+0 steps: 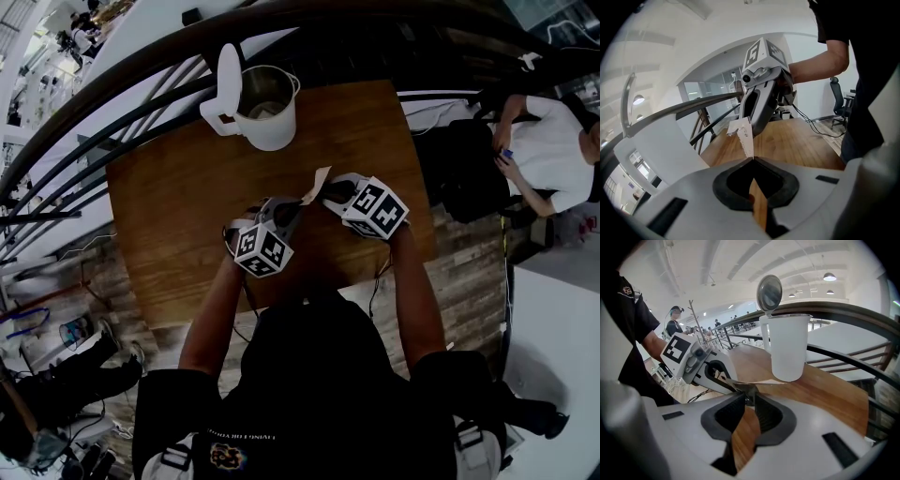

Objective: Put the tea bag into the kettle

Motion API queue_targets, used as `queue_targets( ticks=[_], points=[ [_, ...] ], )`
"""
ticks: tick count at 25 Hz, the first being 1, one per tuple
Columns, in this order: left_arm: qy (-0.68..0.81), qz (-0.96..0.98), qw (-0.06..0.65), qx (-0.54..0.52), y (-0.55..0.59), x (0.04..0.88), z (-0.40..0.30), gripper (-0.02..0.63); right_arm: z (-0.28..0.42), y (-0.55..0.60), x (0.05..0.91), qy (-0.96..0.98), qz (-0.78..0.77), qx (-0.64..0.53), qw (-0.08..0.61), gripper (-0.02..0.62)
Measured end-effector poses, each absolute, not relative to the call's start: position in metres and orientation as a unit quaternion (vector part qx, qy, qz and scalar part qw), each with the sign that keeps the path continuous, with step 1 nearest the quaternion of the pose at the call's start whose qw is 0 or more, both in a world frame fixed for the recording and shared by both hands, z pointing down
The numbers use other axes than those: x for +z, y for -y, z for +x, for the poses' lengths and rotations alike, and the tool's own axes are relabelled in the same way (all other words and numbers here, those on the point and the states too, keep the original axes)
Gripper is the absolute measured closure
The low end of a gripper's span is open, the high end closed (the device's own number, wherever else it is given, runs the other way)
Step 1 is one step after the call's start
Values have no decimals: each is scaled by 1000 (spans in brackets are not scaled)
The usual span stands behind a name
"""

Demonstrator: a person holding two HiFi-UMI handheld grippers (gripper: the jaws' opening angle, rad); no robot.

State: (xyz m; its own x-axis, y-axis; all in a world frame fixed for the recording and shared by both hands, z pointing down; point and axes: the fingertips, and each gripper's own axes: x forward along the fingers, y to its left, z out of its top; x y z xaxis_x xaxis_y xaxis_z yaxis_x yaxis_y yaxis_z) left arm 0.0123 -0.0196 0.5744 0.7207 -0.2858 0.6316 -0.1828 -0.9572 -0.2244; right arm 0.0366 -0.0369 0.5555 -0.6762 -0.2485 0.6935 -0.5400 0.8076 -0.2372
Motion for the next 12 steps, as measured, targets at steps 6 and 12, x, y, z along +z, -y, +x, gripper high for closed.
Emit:
queue_targets(
  ticks=[6,12],
  points=[
    [-126,-927,71,-346,19,573,12,601,34,40,556,887,230,201,346,580],
    [-131,-930,50,-341,21,575,7,601,35,41,554,891,239,206,327,584]
  ],
)
